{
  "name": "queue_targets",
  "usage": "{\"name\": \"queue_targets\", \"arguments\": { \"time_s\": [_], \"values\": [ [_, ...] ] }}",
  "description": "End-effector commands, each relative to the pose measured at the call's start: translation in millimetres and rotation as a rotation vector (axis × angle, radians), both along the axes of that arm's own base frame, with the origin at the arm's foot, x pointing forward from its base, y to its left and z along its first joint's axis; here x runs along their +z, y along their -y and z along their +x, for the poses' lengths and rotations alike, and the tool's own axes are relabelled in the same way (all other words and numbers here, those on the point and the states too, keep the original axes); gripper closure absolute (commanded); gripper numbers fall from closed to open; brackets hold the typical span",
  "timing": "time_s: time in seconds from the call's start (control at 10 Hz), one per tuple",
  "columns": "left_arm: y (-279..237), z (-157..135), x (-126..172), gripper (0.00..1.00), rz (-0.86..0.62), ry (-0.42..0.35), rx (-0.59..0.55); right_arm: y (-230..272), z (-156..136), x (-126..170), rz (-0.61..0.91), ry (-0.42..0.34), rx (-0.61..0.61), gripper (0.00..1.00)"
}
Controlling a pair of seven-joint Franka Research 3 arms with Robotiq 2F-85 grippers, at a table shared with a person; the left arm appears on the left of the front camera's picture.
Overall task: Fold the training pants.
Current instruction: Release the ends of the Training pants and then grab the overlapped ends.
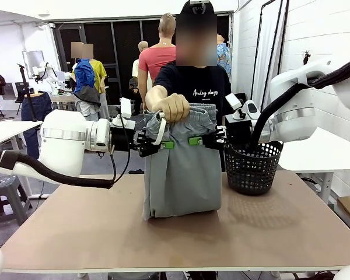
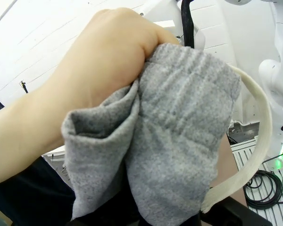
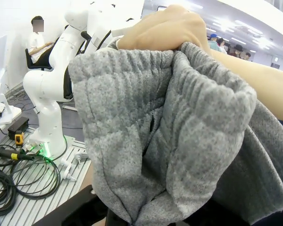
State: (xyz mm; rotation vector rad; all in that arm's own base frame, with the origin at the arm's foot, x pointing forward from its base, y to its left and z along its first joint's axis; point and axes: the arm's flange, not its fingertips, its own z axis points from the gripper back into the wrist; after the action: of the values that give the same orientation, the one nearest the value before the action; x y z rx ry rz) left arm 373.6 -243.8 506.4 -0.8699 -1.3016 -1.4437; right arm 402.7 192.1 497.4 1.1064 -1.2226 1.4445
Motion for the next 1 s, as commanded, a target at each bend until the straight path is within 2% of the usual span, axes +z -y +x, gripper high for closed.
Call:
{"name": "queue_targets", "arguments": {
  "time_s": [0.0,0.2,0.3,0.9],
  "values": [
    [-5,0,-2,0.52,-0.026,-0.019,0.018,-1,1,1,0.001,-0.01,0.016,0.41],
    [-9,-2,-2,0.12,-0.037,-0.028,0.027,-1,5,0,-0.019,-0.024,0.015,0.02],
    [-11,-3,-1,0.0,-0.04,-0.03,0.031,-3,5,-1,-0.012,-0.031,0.019,0.0],
    [-16,-9,-5,0.0,-0.047,-0.053,0.027,-2,6,2,0.039,-0.071,0.026,0.0]
  ]
}}
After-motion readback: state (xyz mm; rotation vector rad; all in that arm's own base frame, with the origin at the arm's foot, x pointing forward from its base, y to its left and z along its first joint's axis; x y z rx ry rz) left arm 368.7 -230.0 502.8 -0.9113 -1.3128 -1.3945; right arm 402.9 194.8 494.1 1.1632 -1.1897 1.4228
